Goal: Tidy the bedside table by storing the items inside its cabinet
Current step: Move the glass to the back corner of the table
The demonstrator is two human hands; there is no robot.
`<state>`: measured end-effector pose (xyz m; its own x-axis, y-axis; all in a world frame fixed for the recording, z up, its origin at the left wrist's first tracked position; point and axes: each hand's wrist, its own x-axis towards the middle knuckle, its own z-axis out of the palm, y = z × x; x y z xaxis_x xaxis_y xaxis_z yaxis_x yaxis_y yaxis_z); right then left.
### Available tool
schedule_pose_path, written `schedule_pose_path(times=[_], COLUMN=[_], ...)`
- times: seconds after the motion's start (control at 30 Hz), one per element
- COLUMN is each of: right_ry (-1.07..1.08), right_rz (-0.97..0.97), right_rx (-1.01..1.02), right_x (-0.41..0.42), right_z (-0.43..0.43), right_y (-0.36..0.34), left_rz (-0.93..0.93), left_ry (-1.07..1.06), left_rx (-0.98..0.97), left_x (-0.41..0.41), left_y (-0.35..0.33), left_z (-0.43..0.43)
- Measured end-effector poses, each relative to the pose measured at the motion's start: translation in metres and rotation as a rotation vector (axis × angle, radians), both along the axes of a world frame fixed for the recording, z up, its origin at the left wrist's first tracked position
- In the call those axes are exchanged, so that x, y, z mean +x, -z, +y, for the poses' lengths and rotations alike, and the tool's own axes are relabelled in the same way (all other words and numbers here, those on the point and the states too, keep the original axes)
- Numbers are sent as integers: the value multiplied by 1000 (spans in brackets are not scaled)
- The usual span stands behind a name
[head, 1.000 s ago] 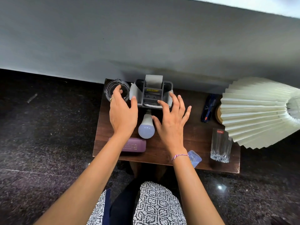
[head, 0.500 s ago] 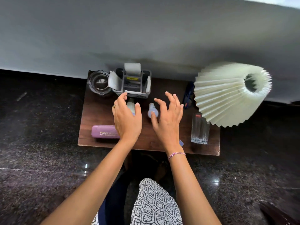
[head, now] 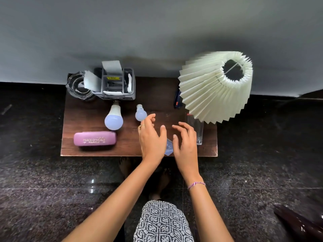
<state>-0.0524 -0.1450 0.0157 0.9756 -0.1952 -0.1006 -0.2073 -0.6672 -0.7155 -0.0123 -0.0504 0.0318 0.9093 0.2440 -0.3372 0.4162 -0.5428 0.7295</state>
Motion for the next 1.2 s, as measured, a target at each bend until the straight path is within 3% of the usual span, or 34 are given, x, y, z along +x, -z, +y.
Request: schedule_pose_path(times=[0.23, 0.53, 0.8, 0.97, 1.2], right_ry=[148, 380, 408, 437, 433], right_rz=[47, 180, 424, 424, 379], right_rx=[21, 6, 184, 258, 323], right_x=[-11, -10, 7, 8, 2], right_z=[-32, -64, -75, -75, -78], right_y=[15, 35, 52, 58, 60], left_rz=[140, 598, 690, 689, 693], left_ry=[38, -25, -34, -50, -269], left_rx=[-122, -327, -512, -534, -735], left_x=[-4, 9, 12, 10, 5], left_y=[18, 57, 76, 85, 83], left_z=[-32, -69, -80, -82, -78])
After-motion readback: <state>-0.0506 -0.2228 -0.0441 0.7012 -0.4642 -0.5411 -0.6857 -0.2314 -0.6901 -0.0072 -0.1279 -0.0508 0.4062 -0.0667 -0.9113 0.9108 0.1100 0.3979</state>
